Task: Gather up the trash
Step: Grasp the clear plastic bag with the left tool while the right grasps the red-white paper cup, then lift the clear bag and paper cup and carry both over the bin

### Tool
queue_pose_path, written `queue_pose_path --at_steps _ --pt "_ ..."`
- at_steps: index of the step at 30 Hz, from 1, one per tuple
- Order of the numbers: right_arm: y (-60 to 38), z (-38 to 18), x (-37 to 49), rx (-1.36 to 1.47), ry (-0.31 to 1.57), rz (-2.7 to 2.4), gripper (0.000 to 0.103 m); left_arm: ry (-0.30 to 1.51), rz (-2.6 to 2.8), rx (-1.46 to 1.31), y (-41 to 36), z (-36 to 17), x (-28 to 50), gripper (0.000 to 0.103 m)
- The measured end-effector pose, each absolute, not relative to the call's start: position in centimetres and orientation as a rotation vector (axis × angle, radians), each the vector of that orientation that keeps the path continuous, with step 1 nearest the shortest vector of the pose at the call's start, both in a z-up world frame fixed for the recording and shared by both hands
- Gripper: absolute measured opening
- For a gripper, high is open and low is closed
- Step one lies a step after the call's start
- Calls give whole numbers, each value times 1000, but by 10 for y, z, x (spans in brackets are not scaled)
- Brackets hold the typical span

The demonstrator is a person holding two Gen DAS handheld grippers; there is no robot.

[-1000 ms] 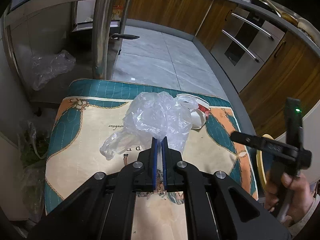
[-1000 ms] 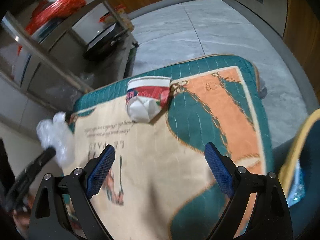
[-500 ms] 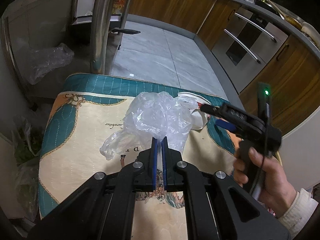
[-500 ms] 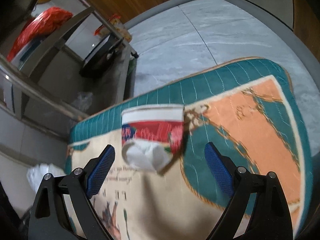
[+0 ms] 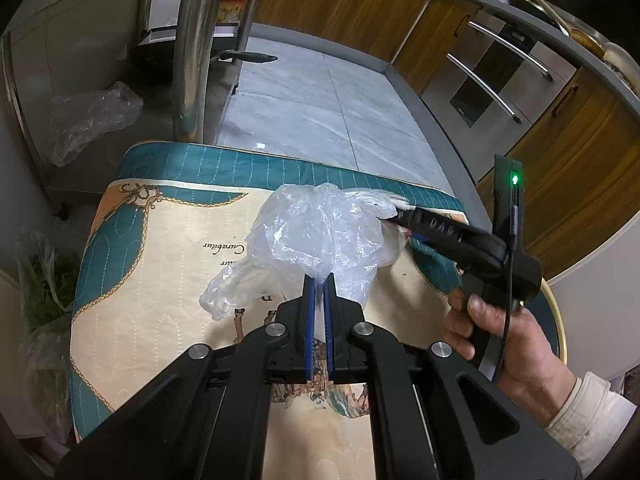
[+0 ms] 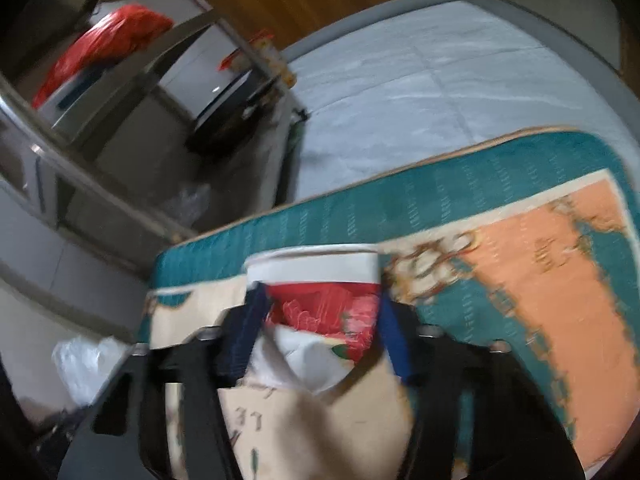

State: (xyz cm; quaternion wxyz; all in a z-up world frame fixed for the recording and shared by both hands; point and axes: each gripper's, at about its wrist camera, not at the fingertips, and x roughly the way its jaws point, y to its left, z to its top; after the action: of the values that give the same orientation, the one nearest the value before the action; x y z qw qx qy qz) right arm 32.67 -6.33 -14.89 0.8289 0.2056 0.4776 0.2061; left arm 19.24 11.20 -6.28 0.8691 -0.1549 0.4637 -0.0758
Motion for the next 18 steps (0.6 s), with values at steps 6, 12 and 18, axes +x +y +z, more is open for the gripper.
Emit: queue_pose_path --at_steps 6,12,18 --pt "-60 -139 312 466 999 522 22 966 -147 -330 113 -62 192 4" --pt "-59 -112 294 419 990 552 14 958 -156 -332 109 -59 190 4" --pt "-64 -84 265 340 966 551 13 947 -172 -329 103 -53 190 4"
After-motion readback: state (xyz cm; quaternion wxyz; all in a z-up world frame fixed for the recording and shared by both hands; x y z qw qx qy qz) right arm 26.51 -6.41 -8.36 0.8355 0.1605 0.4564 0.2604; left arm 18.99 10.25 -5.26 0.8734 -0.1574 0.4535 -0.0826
